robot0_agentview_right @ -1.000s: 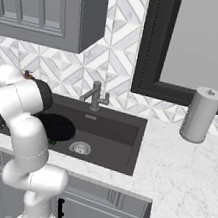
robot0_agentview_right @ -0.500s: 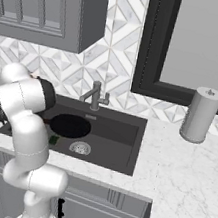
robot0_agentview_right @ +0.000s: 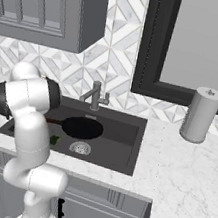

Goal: Pick the pan and sponge and place them into the sink. Then turn on the water.

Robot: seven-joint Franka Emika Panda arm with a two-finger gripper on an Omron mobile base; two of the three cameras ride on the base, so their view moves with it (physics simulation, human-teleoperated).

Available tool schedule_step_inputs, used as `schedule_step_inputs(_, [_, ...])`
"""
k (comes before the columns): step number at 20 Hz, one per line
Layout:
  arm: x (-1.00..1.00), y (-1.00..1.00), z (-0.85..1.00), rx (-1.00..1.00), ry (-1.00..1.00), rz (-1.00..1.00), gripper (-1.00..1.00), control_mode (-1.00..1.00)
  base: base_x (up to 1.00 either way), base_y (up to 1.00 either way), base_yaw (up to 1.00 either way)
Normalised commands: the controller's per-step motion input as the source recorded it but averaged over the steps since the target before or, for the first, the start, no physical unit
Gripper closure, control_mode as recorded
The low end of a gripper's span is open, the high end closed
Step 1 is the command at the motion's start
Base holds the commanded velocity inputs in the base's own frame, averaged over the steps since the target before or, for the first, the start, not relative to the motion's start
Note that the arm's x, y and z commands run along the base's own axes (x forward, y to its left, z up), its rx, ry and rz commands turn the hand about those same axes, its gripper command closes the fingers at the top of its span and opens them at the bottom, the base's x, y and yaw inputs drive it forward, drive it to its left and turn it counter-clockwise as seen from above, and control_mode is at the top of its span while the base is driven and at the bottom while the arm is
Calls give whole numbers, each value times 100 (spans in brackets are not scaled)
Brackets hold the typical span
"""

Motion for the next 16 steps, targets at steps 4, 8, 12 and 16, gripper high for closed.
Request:
schedule_step_inputs(4, [7, -1, -29, 0, -2, 0, 100, -100, 0, 0, 0])
schedule_step_inputs(8, [3, -1, -33, 1, 0, 0, 100, -100, 0, 0, 0])
schedule_step_inputs(12, [7, -7, -27, 0, 0, 0, 100, -100, 0, 0, 0])
schedule_step_inputs(16, [15, -16, -17, 0, 0, 0, 100, -100, 0, 0, 0])
